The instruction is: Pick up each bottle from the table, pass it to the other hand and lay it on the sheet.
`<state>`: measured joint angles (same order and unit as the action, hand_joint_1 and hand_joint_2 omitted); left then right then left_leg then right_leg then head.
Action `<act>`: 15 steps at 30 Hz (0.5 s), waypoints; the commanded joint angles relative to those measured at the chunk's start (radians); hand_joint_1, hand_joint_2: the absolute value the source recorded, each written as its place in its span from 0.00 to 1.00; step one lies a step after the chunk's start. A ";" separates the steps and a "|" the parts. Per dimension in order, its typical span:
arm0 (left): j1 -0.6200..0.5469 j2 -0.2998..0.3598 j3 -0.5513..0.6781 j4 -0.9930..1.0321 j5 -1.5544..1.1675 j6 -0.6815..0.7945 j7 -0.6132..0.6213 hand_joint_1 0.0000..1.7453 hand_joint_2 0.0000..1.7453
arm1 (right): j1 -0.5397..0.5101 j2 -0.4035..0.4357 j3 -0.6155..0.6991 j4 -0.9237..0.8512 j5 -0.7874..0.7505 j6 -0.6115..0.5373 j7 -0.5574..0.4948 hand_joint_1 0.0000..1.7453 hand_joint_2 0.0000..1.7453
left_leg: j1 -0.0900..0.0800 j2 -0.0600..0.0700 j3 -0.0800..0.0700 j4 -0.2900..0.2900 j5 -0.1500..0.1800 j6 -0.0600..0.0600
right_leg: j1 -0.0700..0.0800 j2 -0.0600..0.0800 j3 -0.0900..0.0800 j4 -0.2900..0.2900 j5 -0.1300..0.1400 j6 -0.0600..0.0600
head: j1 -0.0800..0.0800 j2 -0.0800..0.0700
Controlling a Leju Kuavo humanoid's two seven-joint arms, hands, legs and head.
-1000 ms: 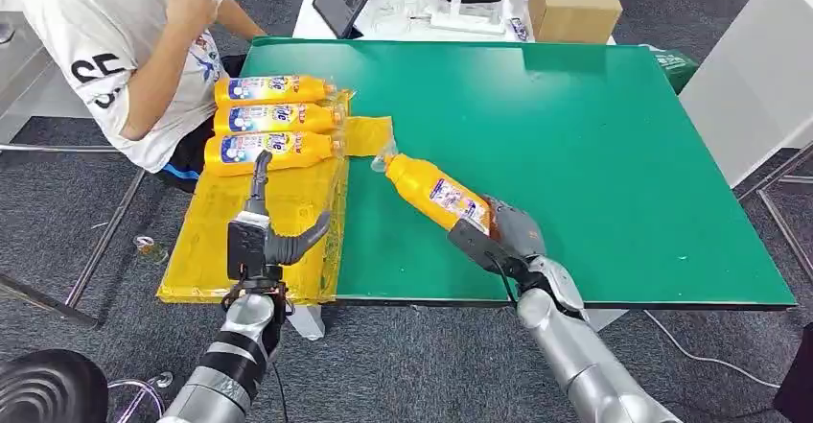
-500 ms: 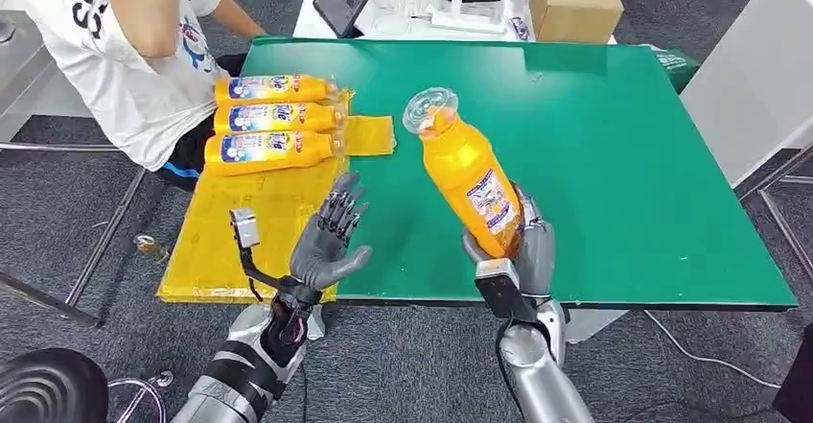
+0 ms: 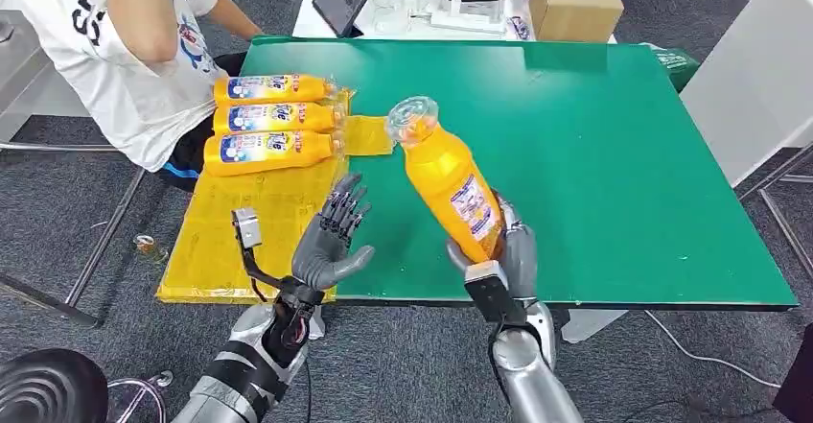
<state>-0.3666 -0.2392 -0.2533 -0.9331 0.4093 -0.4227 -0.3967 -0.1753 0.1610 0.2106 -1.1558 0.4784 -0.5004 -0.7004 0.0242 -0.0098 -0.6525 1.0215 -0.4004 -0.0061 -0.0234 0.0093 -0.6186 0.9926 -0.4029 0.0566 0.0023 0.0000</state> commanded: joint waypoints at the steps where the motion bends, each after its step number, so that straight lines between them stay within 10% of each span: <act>1: -0.047 0.031 -0.066 0.060 0.004 -0.004 -0.004 0.00 1.00 | -0.048 0.080 0.180 0.347 -0.062 0.050 0.002 1.00 1.00 | 0.000 0.004 0.007 -0.002 -0.002 0.001 | 0.001 0.002 0.006 -0.002 -0.001 -0.003 | 0.000 0.000; 15: -0.055 0.031 -0.078 0.062 0.001 -0.004 -0.002 0.00 1.00 | -0.061 0.108 0.218 0.416 -0.092 0.069 0.002 1.00 1.00 | 0.000 0.001 0.004 -0.001 -0.001 0.001 | 0.001 0.000 0.003 -0.001 -0.001 -0.002 | 0.000 0.000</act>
<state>-0.3759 -0.2381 -0.2918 -0.9316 0.4135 -0.4280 -0.4024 -0.1796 0.2681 0.3799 -0.8706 0.3937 -0.4391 -0.7000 0.0243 -0.0098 -0.6529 1.0215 -0.4004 -0.0061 -0.0234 0.0092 -0.6190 0.9926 -0.4030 0.0565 0.0023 0.0000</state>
